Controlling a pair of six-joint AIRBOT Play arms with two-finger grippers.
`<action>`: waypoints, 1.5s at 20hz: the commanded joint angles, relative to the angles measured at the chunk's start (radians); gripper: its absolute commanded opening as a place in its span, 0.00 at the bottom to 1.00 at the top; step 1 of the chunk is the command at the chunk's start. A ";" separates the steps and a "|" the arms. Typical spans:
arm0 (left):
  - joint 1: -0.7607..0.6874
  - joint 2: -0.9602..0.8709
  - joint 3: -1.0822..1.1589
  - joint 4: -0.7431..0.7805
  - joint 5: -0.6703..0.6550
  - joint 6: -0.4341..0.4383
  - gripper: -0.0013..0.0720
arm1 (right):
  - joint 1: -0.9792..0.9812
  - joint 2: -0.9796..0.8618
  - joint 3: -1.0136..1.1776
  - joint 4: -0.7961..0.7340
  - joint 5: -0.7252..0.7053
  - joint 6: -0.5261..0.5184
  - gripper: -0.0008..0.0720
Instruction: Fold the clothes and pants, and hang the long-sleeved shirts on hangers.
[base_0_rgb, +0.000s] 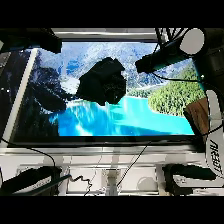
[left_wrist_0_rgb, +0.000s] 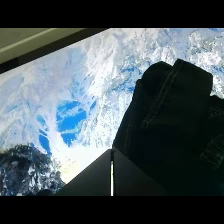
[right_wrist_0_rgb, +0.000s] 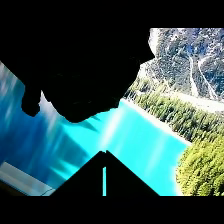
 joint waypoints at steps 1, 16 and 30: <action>0.000 -0.001 0.000 0.000 0.000 0.000 0.05 | 0.000 -0.001 0.000 0.000 0.000 0.000 0.06; 0.000 -0.001 0.000 0.000 0.000 0.000 0.05 | -0.023 -0.005 -0.019 -0.008 -0.068 -0.085 0.07; 0.000 -0.021 0.000 -0.035 0.034 0.000 0.05 | -0.135 -0.036 -0.814 0.474 -0.607 -0.215 0.64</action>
